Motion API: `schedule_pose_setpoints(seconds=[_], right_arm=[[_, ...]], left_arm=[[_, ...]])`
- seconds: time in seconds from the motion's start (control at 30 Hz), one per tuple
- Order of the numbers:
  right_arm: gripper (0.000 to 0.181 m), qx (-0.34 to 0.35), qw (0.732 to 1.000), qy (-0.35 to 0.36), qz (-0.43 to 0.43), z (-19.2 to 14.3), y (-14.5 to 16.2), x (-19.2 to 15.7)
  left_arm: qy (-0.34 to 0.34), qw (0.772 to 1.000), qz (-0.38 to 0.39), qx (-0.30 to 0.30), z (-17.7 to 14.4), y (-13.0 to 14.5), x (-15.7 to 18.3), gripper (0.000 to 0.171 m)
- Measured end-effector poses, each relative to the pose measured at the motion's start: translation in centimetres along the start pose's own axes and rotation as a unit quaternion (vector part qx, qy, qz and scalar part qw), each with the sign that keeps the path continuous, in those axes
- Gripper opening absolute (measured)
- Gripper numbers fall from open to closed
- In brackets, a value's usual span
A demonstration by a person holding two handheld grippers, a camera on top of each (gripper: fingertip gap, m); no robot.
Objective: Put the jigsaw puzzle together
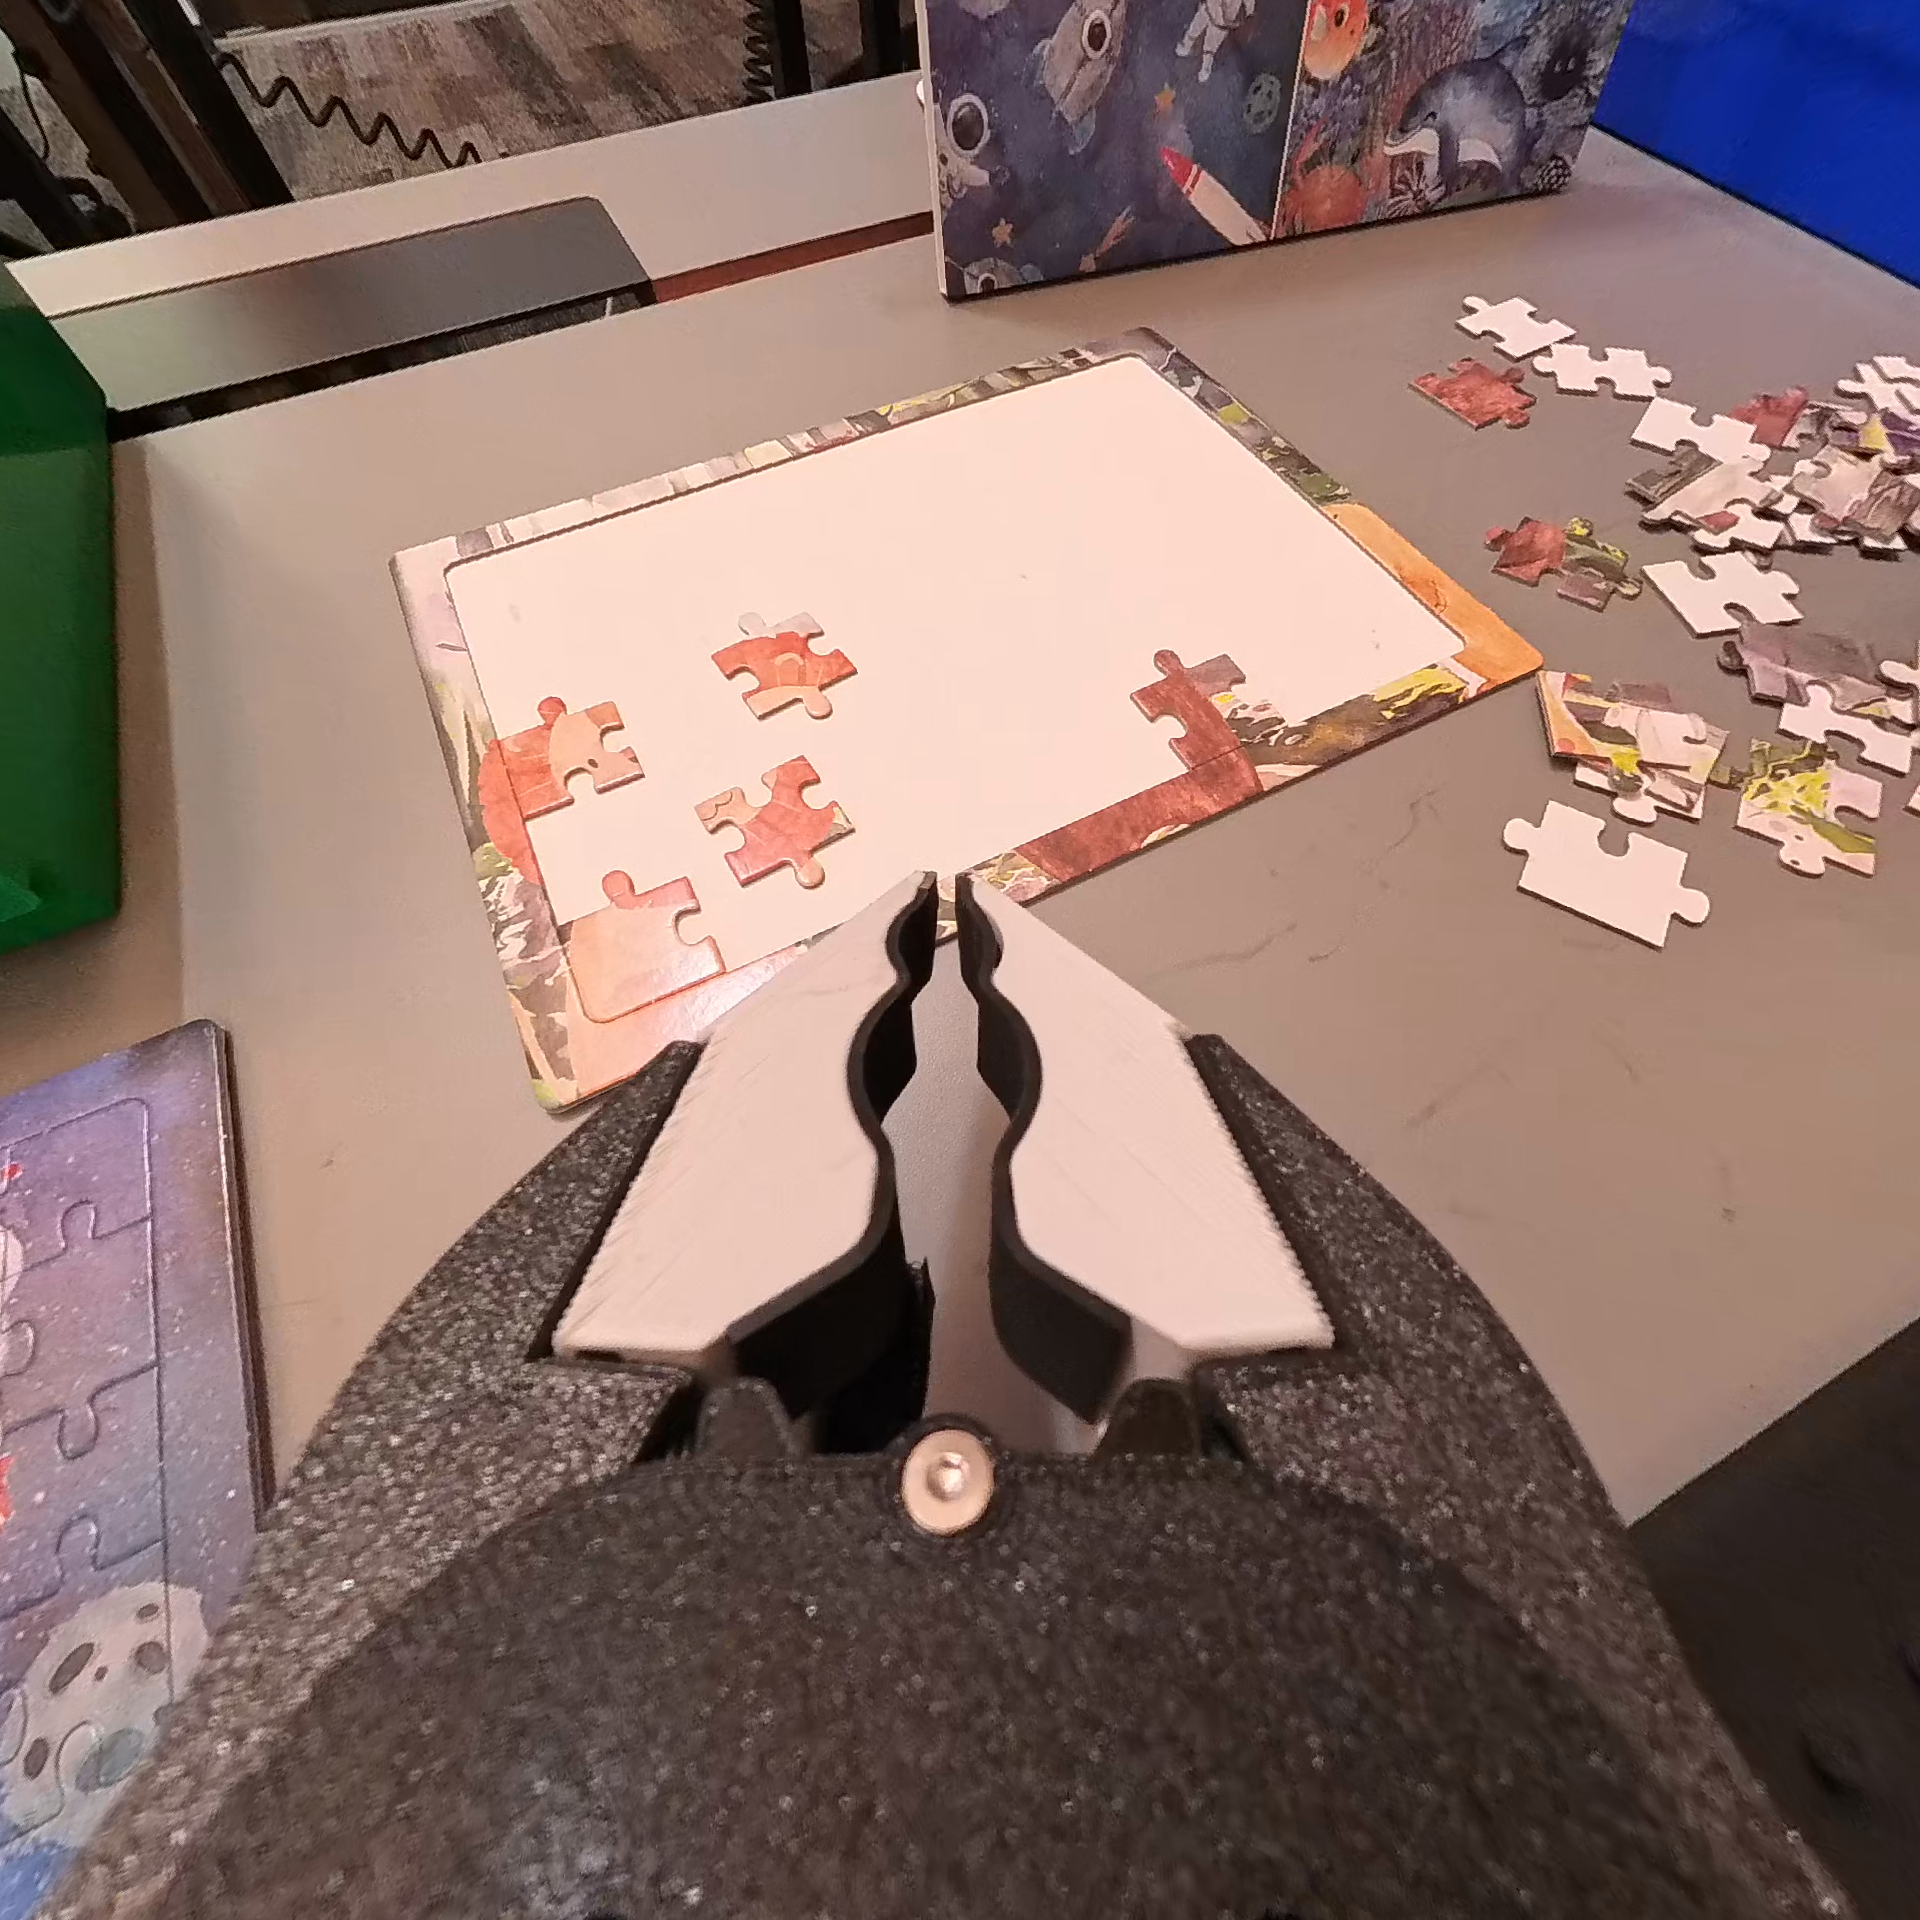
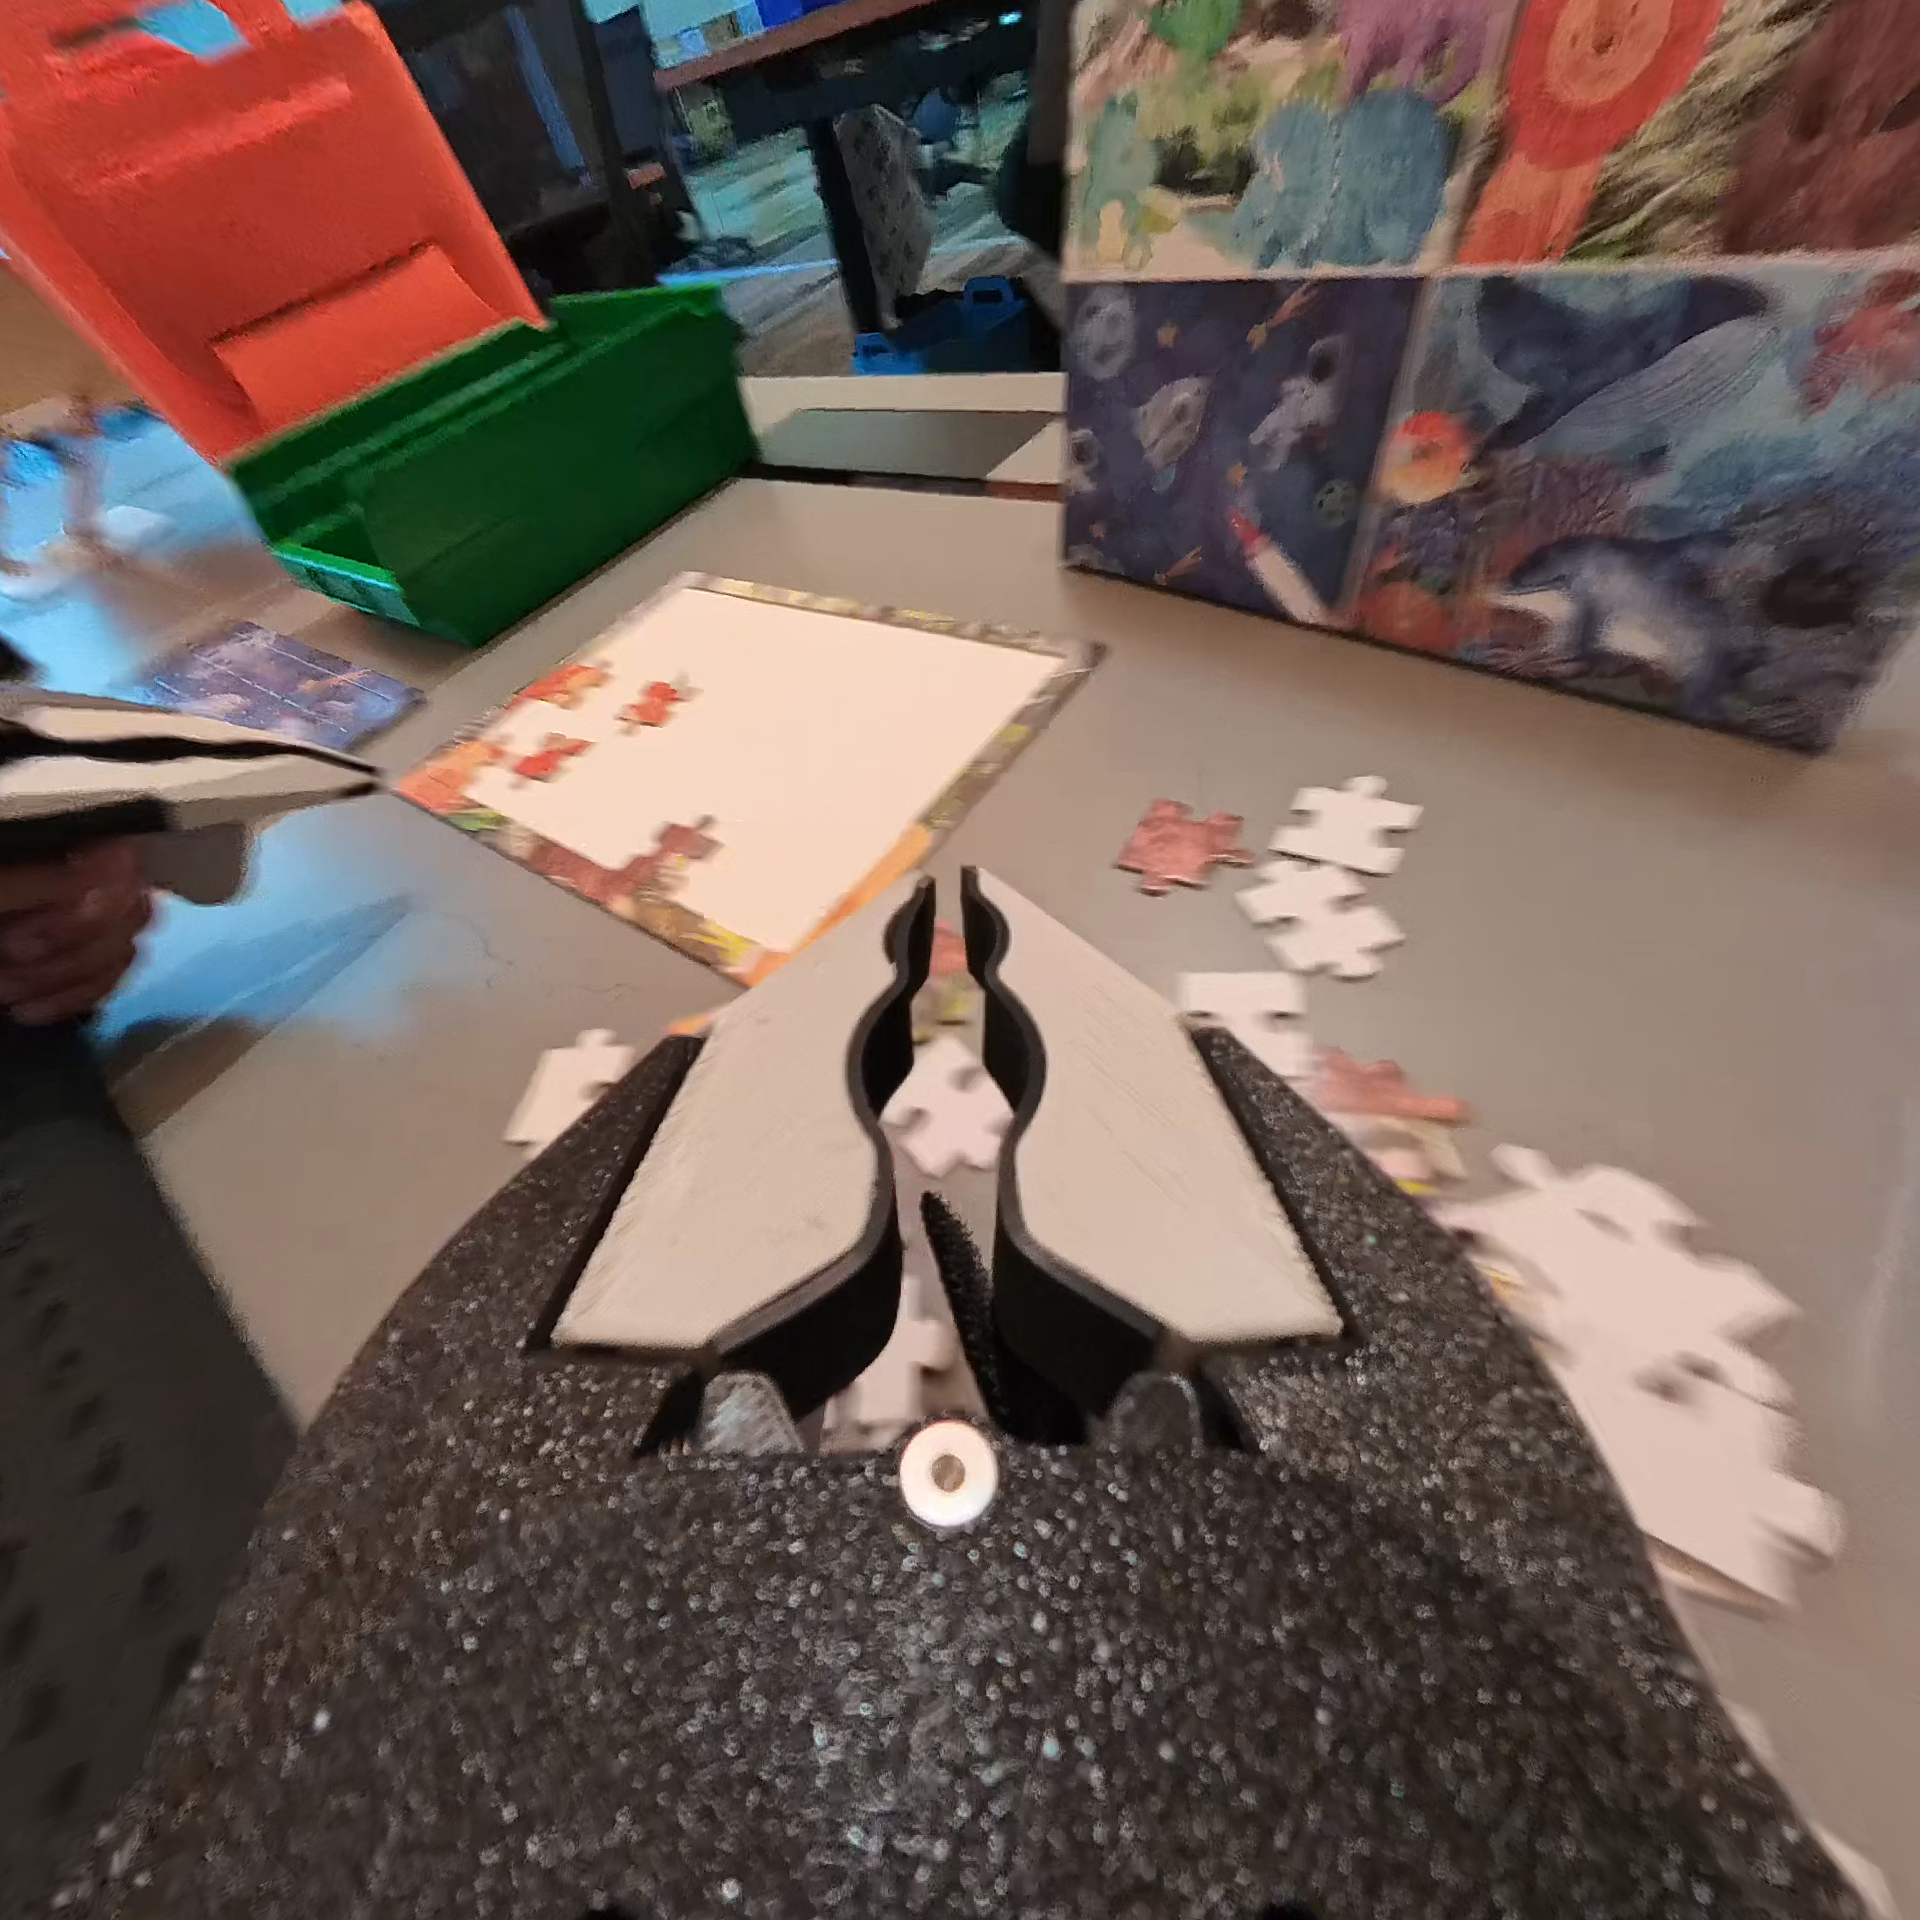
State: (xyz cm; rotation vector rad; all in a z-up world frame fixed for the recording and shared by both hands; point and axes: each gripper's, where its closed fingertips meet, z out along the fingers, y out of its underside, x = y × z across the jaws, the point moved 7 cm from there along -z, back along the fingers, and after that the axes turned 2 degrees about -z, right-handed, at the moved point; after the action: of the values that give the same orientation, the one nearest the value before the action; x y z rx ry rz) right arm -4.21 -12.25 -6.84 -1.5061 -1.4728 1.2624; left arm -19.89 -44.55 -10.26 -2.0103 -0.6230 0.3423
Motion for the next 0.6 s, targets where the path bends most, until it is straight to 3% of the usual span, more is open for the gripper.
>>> schedule_pose_setpoints(seconds=[0.1, 0.2, 0.33, 0.6], right_arm=[[0.005, -0.005, 0.994, 0.098, -0.038, -3.4, -0.5, 4.1], [0.013, -0.068, 0.984, 0.162, -0.031, -5.8, 1.0, 8.3], [0.024, -0.128, 0.982, 0.137, -0.015, -6.0, 3.4, 9.8], [0.026, -0.18, 0.98, 0.075, -0.037, -5.0, 5.3, 8.9]], left_arm=[[0.001, 1.0, -0.001, 0.004, -0.1, -0.1, 0.0, 0.003], [0.003, 1.0, 0.0, -0.003, 0.1, 0.1, 0.0, 0.003], [-0.004, 1.0, 0.018, -0.012, 0.4, 0.2, 0.3, 0.003], [-0.01, 0.999, 0.044, -0.02, 0.6, 0.4, 0.7, 0.003]])
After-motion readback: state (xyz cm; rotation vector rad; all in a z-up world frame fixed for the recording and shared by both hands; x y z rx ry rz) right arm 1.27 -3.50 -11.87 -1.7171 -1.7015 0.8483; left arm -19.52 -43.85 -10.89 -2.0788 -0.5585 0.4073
